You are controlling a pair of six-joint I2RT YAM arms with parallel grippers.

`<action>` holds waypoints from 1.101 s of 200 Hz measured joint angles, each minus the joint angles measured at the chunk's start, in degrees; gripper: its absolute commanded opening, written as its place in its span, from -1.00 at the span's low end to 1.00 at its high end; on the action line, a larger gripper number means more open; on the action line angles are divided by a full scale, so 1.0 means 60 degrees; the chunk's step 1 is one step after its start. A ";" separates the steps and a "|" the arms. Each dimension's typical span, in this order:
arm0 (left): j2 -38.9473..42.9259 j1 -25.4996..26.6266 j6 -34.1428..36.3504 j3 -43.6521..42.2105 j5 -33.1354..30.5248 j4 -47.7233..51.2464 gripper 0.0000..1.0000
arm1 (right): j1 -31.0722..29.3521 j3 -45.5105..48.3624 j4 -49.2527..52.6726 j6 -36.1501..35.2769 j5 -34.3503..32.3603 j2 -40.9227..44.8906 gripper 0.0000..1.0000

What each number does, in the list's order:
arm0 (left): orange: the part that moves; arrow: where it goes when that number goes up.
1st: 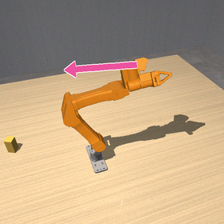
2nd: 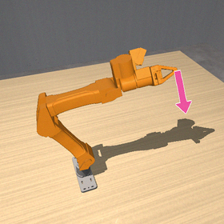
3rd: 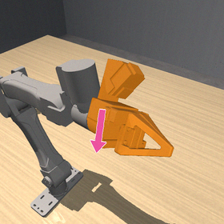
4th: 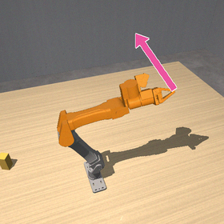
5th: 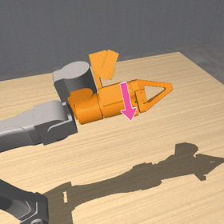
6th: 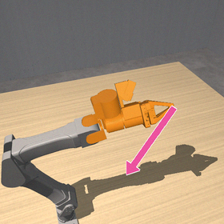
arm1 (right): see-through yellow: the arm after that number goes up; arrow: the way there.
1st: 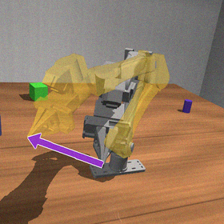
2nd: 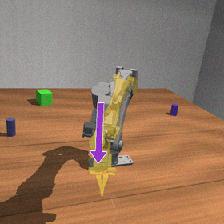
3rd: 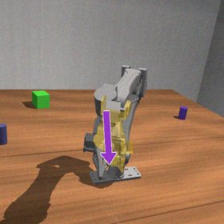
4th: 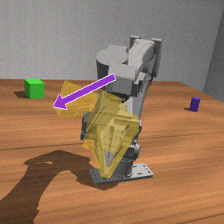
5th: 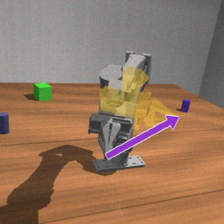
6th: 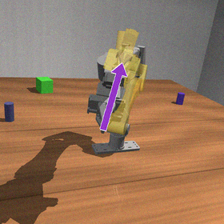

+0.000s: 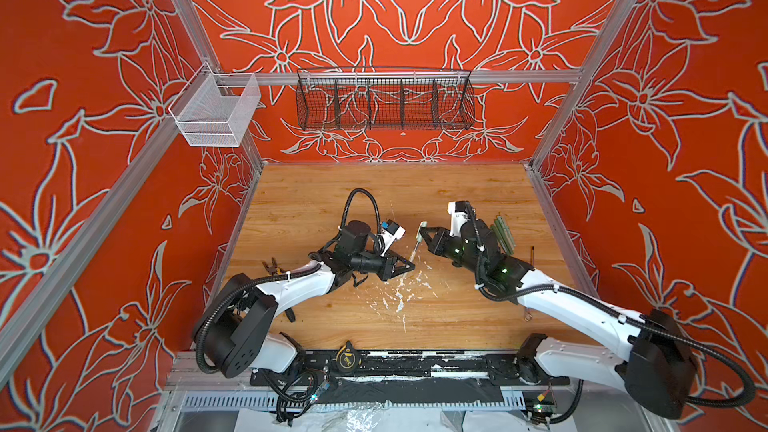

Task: Insert the pens into the pen caps
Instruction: 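Push the pale green cap down onto the beige pen nib with the right gripper, then press the cap firmly onto the pen with the right gripper while the left holds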

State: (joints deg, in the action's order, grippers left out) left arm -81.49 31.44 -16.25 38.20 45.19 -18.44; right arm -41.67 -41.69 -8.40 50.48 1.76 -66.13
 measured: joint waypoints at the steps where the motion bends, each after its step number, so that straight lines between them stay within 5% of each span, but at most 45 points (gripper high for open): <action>1: 0.0000 0.0000 -0.0004 0.0000 -0.0004 -0.0015 -1.00 | 0.0000 -0.0015 0.0033 -0.0015 0.0015 0.0000 -1.00; 87: 0.0022 -0.0044 -0.0011 0.0025 -0.0033 -0.0634 -1.00 | -0.0193 -0.0452 0.1075 -0.0222 0.0251 0.0106 -1.00; 122: 0.0022 -0.0044 -0.0044 0.0025 0.0135 -0.0976 -1.00 | -0.0193 -0.0375 0.1086 -0.0386 0.0288 0.0525 -0.54; 172: 0.0018 -0.0124 -0.0098 0.0058 0.0419 -0.1381 -1.00 | -0.0044 -0.0153 0.1636 -0.1224 0.0583 0.1840 0.36; 220: 0.0018 -0.0106 -0.0109 0.0062 0.0951 -0.1504 -1.00 | 0.0510 -0.0087 0.1523 -0.2091 0.1898 0.2200 0.56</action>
State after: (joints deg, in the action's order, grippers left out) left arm -81.38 30.81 -16.91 38.57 50.89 -27.46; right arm -38.61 -42.22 0.73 37.93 13.15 -52.93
